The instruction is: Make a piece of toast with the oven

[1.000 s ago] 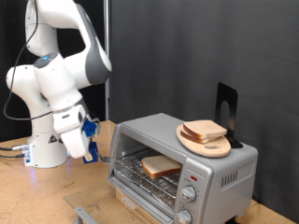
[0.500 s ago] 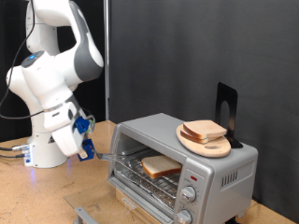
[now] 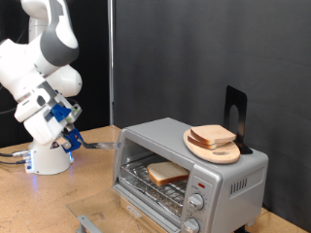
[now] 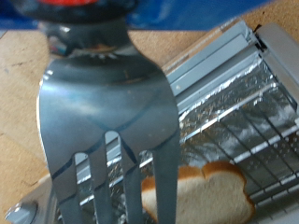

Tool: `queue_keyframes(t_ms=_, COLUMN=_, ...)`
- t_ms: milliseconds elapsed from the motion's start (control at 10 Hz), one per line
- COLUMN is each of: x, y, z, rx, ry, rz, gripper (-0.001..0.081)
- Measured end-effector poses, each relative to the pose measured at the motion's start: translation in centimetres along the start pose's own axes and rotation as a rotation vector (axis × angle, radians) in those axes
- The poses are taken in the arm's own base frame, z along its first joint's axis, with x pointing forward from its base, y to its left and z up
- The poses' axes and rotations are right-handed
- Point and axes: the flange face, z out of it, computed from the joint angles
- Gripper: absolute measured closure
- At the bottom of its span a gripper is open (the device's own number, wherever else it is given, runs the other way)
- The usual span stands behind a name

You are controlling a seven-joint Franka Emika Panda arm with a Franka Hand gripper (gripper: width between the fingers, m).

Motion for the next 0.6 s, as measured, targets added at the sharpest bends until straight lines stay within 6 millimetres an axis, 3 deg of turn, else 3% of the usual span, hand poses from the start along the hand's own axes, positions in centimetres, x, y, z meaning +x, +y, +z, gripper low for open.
queue_keyframes(t_ms=300, x=0.2, y=-0.6, z=-0.2, rx=0.02, ry=0.016, rz=0.001, gripper=0.0313)
queue_keyframes(t_ms=600, x=2.5, y=-4.1, z=0.8, rx=0.094, ry=0.025, rz=-0.062, gripper=0.0313)
